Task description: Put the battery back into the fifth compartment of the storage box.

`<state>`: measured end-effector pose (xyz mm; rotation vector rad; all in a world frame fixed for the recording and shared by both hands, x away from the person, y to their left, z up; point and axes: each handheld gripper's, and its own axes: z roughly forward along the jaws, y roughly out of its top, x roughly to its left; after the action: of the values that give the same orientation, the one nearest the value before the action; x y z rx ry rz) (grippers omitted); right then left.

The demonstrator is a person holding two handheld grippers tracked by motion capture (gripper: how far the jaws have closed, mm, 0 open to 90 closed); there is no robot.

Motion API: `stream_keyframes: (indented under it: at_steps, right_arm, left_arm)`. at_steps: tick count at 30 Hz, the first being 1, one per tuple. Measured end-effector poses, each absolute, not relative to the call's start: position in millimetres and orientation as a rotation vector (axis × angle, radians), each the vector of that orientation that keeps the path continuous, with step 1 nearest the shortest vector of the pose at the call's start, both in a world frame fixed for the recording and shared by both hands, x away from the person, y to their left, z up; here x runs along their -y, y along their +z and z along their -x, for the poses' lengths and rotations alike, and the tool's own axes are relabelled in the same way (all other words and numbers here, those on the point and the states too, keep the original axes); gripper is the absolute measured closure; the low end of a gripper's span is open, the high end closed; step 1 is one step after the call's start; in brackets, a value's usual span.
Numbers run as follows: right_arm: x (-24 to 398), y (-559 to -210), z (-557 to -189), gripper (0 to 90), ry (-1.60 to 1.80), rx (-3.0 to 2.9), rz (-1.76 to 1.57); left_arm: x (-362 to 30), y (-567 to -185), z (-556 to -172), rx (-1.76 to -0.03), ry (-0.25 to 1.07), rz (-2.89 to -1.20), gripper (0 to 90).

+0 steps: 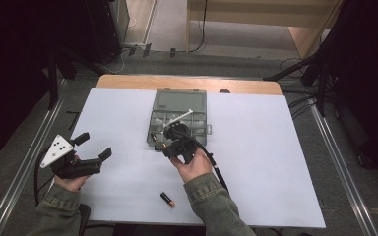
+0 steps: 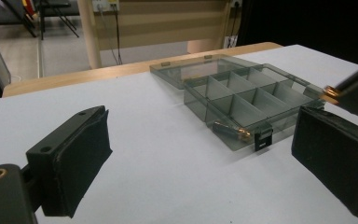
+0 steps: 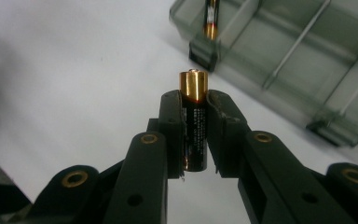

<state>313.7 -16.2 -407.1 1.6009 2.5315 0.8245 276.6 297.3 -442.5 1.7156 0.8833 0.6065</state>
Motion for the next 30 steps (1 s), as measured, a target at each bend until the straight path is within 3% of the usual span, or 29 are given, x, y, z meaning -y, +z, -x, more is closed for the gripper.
stream_keyframes:
  at_steps: [14,30]
  right_arm:
    - [-2.0,-408.2,-363.6,77.1,0.921,-2.403,-1.807]
    - [-2.6,-424.0,-393.4,77.1,0.954,-2.291,-2.009]
  left_arm:
    - [-297.6,-442.2,-276.0,-0.879,0.600,-1.717,4.7]
    - [-296.2,-443.6,-277.8,-0.875,0.594,-1.728,4.7]
